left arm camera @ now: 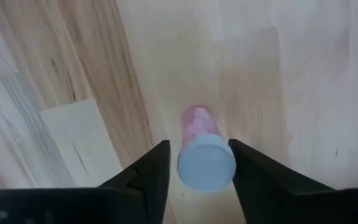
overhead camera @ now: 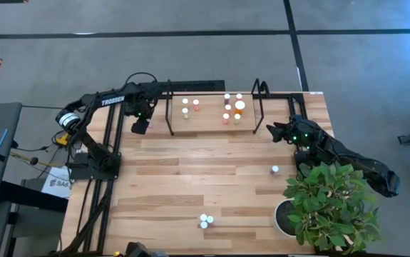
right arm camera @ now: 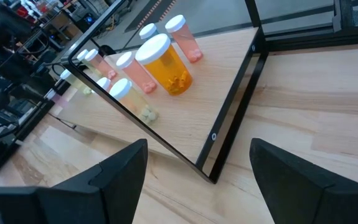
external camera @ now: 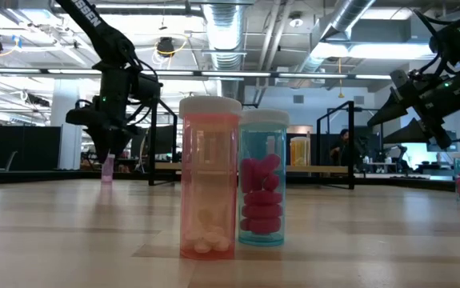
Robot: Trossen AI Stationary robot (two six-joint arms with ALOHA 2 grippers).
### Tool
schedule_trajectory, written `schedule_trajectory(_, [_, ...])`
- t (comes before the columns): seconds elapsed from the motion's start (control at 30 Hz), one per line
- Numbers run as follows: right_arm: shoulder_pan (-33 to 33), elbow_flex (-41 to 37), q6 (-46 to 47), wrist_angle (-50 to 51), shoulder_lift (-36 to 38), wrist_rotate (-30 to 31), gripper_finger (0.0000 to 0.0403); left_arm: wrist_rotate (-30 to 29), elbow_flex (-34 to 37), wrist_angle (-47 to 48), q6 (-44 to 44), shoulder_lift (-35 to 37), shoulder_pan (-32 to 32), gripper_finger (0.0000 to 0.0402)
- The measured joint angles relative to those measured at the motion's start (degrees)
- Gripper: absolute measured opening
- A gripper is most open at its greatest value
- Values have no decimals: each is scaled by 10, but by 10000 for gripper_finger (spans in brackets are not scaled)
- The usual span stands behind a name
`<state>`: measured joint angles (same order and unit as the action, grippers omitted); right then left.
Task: Pick and place medicine bottles onto shelf by color
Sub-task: Put the pink pill bottle on the shelf
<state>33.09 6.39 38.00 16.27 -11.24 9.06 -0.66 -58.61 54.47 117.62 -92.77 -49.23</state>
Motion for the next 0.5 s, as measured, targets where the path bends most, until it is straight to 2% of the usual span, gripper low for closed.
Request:
schedule_trajectory(0.23, [0, 0, 0, 0, 0, 0, 305, 0, 0, 0, -39, 0, 0, 100])
schedule_trajectory(0.5, [0, 0, 0, 0, 0, 0, 305, -6, -13, 10, -93, 18, -3, 102])
